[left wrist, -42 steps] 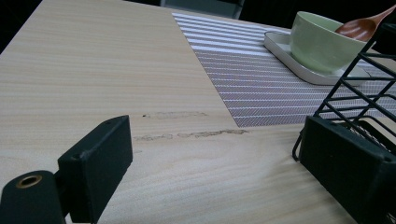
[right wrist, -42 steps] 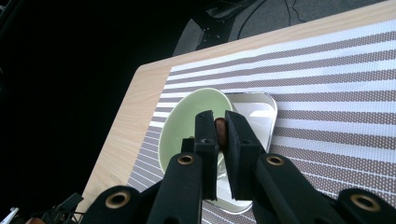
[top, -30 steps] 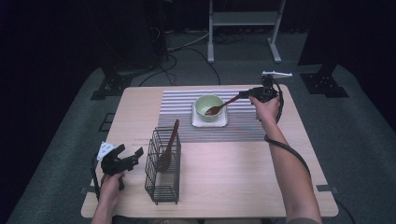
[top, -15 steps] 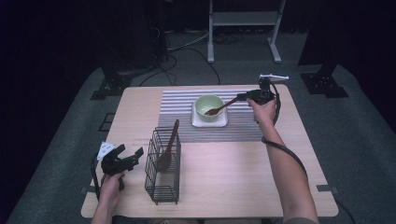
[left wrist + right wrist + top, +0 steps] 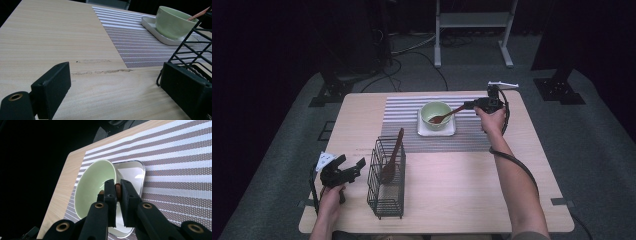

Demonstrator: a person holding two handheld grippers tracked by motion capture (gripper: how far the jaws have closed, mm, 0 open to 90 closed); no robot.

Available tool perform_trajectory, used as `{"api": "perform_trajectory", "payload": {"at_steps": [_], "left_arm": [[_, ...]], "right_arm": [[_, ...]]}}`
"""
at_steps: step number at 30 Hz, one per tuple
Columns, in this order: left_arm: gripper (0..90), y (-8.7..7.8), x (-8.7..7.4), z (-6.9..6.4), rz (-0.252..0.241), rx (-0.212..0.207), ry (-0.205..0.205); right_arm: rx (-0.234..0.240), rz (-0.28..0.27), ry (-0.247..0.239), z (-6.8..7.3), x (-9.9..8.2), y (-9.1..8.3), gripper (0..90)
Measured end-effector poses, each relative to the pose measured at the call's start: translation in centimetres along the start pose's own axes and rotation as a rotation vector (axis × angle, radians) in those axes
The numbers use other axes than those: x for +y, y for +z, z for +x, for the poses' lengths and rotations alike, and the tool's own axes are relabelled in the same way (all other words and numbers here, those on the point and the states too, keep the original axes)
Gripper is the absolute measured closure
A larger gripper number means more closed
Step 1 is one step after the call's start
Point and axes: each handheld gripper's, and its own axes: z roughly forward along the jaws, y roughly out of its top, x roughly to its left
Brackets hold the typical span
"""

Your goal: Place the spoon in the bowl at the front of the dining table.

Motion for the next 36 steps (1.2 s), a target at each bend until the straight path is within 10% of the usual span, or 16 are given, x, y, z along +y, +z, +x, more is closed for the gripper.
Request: {"api": "perform_trajectory", "payload": {"at_steps": [36], "left_arm": [[9.0, 0.0, 0.0, -0.1, -0.004, -0.001, 0.006]], "right_arm": [[0.056, 0.054, 0.018, -1.0, -1.7, 1.4, 61.2]]}}
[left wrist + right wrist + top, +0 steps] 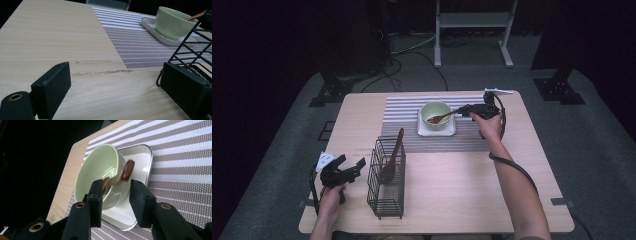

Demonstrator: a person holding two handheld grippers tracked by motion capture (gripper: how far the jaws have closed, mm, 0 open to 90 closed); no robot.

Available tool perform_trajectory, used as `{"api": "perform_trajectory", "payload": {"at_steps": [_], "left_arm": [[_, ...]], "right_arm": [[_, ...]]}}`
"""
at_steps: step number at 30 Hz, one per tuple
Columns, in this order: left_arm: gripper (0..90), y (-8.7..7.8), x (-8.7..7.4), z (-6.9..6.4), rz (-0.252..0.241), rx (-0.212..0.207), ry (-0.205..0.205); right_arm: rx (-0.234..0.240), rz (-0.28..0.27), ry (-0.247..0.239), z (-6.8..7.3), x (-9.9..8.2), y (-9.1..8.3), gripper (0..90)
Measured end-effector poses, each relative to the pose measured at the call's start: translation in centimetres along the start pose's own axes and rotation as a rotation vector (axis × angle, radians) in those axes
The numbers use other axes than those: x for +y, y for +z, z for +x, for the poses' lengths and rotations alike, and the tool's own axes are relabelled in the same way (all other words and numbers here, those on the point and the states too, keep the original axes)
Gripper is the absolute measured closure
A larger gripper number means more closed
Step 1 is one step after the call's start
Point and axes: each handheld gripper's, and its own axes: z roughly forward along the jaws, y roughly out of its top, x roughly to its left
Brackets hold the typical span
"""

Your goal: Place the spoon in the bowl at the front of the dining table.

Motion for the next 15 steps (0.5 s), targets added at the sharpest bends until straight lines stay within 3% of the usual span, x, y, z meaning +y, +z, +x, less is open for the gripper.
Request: {"api": "perform_trajectory", "payload": {"at_steps": [15], "left_arm": [[9.0, 0.0, 0.0, -0.1, 0.005, 0.003, 0.009]], "right_arm": [[0.019, 0.026, -0.028, 0.0, -1.1, -1.2, 51.5]]}}
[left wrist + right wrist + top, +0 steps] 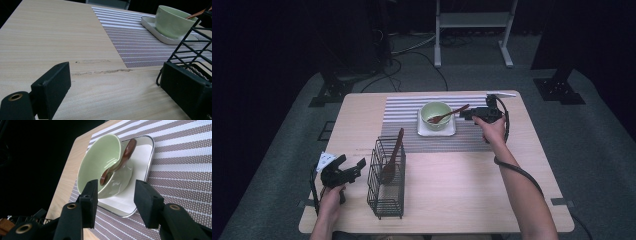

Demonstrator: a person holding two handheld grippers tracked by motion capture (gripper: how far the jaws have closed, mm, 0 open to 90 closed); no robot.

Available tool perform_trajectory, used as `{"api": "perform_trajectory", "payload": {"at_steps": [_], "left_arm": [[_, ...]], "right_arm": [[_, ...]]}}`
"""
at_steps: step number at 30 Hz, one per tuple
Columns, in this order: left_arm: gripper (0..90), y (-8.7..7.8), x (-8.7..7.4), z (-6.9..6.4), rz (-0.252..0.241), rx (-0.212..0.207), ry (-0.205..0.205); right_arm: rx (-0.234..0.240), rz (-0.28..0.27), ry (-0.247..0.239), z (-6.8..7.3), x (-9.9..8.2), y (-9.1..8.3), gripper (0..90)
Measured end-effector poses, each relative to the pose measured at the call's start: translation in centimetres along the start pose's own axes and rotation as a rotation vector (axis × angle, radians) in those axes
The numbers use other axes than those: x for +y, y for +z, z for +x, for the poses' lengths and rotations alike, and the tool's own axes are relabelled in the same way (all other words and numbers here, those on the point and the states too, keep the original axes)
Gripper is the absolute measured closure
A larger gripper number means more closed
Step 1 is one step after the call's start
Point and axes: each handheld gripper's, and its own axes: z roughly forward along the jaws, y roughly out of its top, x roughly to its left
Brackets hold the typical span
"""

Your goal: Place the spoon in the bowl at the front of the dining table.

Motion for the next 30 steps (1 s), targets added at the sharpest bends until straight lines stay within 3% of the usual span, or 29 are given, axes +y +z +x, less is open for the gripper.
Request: {"api": "perform_trajectory", "payload": {"at_steps": [17, 30], "left_arm": [[9.0, 0.0, 0.0, 0.0, 0.003, 0.001, 0.005], [9.0, 0.0, 0.0, 0.0, 0.001, 0.002, 0.003]], "right_arm": [[0.011, 0.024, -0.041, 0.1, -1.4, -0.8, 37.8], [0.004, 0.093, -0.063, -0.3, -2.9, -1.2, 32.0]]}}
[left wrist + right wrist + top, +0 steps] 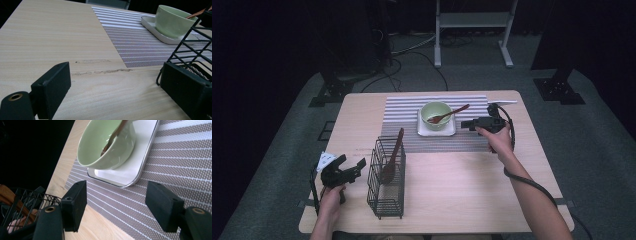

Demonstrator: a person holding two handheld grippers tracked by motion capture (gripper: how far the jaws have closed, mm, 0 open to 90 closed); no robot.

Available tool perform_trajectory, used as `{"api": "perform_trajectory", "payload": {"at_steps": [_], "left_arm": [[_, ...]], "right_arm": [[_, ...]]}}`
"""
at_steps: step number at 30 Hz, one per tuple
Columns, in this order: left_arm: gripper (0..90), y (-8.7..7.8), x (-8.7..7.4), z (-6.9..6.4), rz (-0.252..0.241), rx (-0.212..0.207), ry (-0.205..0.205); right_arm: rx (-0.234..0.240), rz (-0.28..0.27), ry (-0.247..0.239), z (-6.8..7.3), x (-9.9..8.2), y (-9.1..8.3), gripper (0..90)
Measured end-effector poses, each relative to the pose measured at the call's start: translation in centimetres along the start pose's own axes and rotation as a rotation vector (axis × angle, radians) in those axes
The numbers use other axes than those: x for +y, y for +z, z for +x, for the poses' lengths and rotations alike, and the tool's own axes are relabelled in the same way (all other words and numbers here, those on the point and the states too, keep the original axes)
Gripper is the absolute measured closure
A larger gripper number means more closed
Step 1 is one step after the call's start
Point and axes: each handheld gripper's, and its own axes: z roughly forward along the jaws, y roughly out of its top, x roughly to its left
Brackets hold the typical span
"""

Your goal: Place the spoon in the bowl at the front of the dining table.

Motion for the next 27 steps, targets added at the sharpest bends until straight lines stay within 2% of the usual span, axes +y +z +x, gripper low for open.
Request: {"api": "perform_trajectory", "payload": {"at_steps": [12, 27], "left_arm": [[9.1, 0.0, 0.0, 0.0, 0.0, 0.0, -0.003], [9.0, 0.0, 0.0, 0.0, -0.002, 0.001, -0.006]], "right_arm": [[0.004, 0.028, -0.004, -0.5, -1.3, 0.0, 30.8], [0.041, 0.048, -0.035, 0.1, -3.0, -0.5, 30.2]]}}
